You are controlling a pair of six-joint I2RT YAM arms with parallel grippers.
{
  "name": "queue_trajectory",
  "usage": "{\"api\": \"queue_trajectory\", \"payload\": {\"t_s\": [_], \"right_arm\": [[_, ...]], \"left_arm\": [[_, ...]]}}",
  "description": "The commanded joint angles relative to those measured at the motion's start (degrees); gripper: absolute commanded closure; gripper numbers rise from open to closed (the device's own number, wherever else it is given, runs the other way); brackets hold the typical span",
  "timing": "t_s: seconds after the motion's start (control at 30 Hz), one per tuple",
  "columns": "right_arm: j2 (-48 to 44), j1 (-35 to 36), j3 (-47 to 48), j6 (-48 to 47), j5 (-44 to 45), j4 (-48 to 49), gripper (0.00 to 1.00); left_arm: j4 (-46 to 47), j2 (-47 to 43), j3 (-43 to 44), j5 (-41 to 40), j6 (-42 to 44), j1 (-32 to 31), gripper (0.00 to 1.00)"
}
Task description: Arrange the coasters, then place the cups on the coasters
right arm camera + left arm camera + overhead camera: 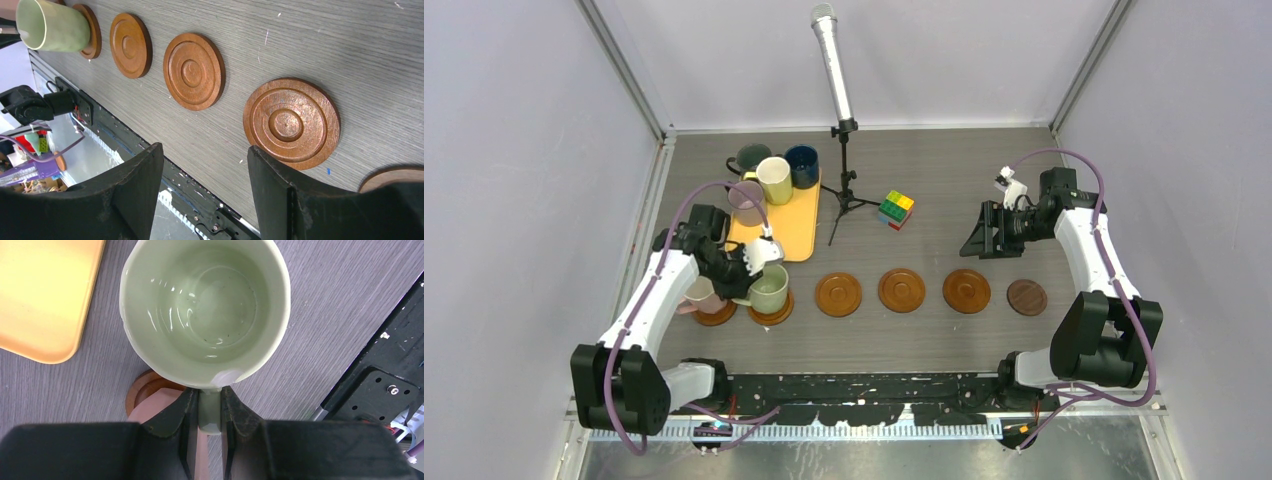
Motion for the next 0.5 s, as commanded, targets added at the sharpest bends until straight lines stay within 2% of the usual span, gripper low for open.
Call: {"api": "queue_trajectory", "payload": {"t_s": [0.0,0.17,0.47], "right_arm": [[-1.80,-0.27,-0.05,-0.19,-1.29,0.86,0.33],[-1.69,-0.33,-0.05,-0.23,-1.21,0.82,0.33],[-1.86,-0.28,-0.05,-0.27,-0.99,0.85,0.33]], "left_arm": [[-0.62,-1.05,0.28,-0.03,0.16,-0.30,0.90],[-2.51,-1.32,0.28,-0.83,1.19,-0.31,0.73],[-4.39,-1.21,0.92,-0.35,1.72,-0.48,0.65]]}}
